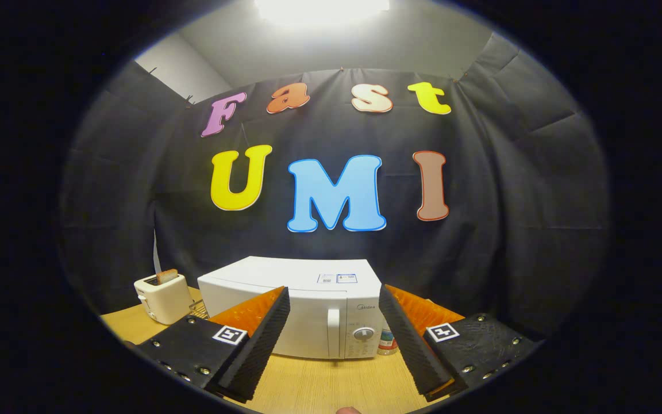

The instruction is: Open the microwave, put the food inside, and close the microwave door.

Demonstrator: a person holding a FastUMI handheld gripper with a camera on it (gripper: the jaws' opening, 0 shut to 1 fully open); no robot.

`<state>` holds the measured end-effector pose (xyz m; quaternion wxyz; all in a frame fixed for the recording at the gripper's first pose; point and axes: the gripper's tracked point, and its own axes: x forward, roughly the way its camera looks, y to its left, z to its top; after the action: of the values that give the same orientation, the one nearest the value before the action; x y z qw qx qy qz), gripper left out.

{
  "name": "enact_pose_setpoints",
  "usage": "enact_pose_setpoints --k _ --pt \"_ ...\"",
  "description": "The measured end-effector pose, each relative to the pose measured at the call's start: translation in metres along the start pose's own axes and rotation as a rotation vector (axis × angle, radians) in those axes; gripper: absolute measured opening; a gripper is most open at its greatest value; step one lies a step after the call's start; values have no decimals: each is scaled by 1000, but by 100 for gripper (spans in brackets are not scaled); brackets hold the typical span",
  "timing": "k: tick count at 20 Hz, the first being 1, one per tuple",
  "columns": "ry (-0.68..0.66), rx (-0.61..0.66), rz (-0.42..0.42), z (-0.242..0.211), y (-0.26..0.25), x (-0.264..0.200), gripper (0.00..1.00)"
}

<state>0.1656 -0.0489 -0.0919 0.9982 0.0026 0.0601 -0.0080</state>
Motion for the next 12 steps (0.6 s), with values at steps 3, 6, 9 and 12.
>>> enact_pose_setpoints --k 3,6,9,12 --pt "40 -11 1 -22 -10 34 98" --pt "89 -8 10 -49 -12 63 98" --pt "146 -2 27 -74 -9 86 98" --pt "198 -7 33 -101 -6 103 98"
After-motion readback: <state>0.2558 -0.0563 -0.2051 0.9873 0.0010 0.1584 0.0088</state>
